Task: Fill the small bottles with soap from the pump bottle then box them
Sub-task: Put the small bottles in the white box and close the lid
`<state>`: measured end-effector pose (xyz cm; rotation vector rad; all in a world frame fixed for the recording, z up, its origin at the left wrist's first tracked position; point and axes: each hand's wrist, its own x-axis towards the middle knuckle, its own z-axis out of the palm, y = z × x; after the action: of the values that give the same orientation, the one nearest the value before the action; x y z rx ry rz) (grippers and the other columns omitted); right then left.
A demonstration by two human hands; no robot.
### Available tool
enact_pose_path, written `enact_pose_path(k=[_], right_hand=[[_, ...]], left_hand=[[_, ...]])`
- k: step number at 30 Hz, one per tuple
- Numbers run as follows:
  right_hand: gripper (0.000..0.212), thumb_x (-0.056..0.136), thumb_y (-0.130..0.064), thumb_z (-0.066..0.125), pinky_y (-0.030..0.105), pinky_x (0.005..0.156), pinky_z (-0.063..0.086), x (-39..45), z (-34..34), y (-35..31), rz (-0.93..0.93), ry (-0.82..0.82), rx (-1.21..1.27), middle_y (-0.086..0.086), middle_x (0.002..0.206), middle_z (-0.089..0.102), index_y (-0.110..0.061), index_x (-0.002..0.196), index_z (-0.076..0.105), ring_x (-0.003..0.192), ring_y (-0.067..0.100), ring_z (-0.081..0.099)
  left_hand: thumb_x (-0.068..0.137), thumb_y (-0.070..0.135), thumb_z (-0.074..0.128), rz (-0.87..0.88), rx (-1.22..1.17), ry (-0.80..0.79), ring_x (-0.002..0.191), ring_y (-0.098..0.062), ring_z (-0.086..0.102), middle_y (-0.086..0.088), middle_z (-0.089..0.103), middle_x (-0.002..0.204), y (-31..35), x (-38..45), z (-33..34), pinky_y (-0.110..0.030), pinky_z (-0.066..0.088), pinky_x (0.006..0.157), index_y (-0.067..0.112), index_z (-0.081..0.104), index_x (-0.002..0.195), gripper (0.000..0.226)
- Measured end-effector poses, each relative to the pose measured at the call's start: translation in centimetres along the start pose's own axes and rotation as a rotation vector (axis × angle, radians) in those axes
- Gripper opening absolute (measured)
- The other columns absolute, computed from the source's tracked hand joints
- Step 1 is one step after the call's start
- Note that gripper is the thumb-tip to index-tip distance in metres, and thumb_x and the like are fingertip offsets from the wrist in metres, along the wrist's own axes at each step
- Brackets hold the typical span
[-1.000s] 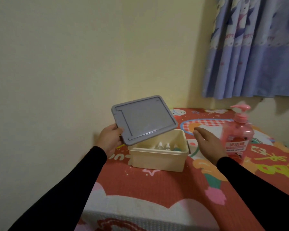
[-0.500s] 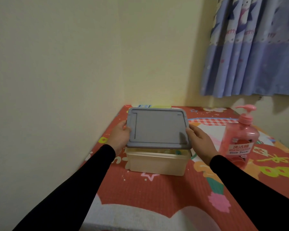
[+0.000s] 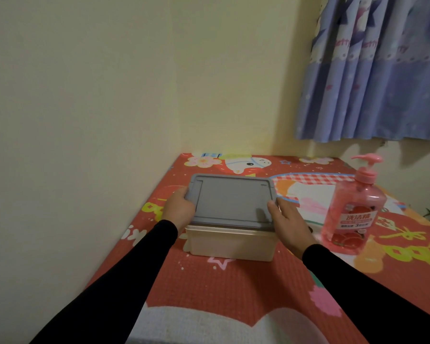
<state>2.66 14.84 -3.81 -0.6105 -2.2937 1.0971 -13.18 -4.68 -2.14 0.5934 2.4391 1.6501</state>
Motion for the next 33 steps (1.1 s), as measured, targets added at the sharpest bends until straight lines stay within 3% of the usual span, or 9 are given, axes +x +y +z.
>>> enact_pose_path(k=[5,10,14,20,22,24,26,28,33], right_hand=[[0.032,0.098,-0.041,0.037,0.039,0.091,0.041,-0.1,0.5,0.9,-0.043,-0.036,-0.094,0.003,0.110,0.054,-0.015,0.107,0.053,0.104,0.020,0.048],[0.030,0.099,-0.034,0.039,0.032,0.090,0.037,-0.3,0.4,1.0,-0.047,-0.032,-0.074,0.000,0.115,0.051,-0.019,0.123,0.050,0.109,0.017,0.046],[0.030,0.100,-0.032,0.037,0.028,0.087,0.032,-0.4,0.1,1.4,-0.059,-0.058,-0.094,-0.002,0.113,0.048,-0.021,0.126,0.048,0.108,0.015,0.044],[0.021,0.100,-0.032,0.035,0.033,0.082,0.037,-0.1,0.5,1.9,0.020,-0.083,-0.134,0.006,0.107,0.051,-0.018,0.088,0.046,0.100,0.021,0.047],[0.021,0.100,-0.032,0.036,0.033,0.082,0.035,0.0,0.2,1.8,0.017,-0.100,-0.158,0.007,0.106,0.051,-0.018,0.086,0.045,0.101,0.023,0.046],[0.027,0.100,-0.033,0.037,0.033,0.088,0.035,0.4,-0.3,1.8,-0.005,-0.118,-0.194,0.006,0.118,0.051,-0.012,0.107,0.052,0.111,0.023,0.045],[0.047,0.099,-0.040,0.035,0.038,0.103,0.034,1.1,-0.8,1.6,-0.036,-0.105,-0.220,0.005,0.139,0.044,-0.009,0.132,0.045,0.128,0.023,0.039],[0.060,0.096,-0.050,0.032,0.044,0.113,0.029,2.1,-0.8,1.3,-0.044,-0.100,-0.273,0.008,0.151,0.034,-0.008,0.140,0.038,0.138,0.024,0.031],[0.069,0.099,-0.052,0.030,0.037,0.120,0.008,4.0,0.1,-0.3,-0.086,-0.198,-0.475,0.006,0.163,0.006,-0.014,0.154,0.015,0.150,0.020,0.005]], left_hand=[[0.081,0.002,0.034,-0.035,0.045,0.001,0.094,-0.028,0.065,-0.006,0.067,0.109,-1.0,-0.2,-0.1,-0.051,0.056,0.085,0.019,0.060,0.116,0.047],[0.087,-0.001,0.033,-0.018,0.087,0.004,0.096,-0.030,0.062,-0.008,0.066,0.111,-0.1,-0.8,0.5,-0.046,0.055,0.083,0.017,0.059,0.121,0.046],[0.091,-0.003,0.032,-0.020,0.126,0.011,0.097,-0.024,0.054,-0.002,0.059,0.122,0.3,-1.3,1.2,-0.031,0.045,0.078,0.017,0.052,0.133,0.050],[0.099,0.006,0.031,0.001,0.299,-0.009,0.122,-0.031,0.049,-0.012,0.047,0.144,0.3,-1.7,1.3,-0.027,0.037,0.081,0.015,0.034,0.148,0.049],[0.098,0.005,0.031,0.010,0.359,-0.034,0.122,-0.031,0.049,-0.013,0.047,0.143,0.5,-1.6,1.1,-0.028,0.038,0.083,0.014,0.036,0.146,0.049],[0.096,0.005,0.034,0.059,0.450,-0.038,0.119,-0.033,0.051,-0.015,0.050,0.139,0.8,-1.2,0.8,-0.030,0.041,0.088,0.011,0.045,0.139,0.045],[0.095,0.007,0.036,0.139,0.540,-0.024,0.117,-0.034,0.051,-0.017,0.053,0.134,0.8,-0.2,0.5,-0.035,0.043,0.095,0.008,0.050,0.133,0.041],[0.098,0.013,0.037,0.224,0.631,-0.034,0.123,-0.033,0.047,-0.016,0.050,0.136,0.7,0.8,0.4,-0.037,0.037,0.102,0.006,0.046,0.137,0.041],[0.102,0.040,0.030,0.338,0.877,-0.157,0.146,-0.028,0.018,-0.013,0.020,0.159,1.1,2.5,1.3,-0.038,0.014,0.119,0.015,0.026,0.151,0.055]])
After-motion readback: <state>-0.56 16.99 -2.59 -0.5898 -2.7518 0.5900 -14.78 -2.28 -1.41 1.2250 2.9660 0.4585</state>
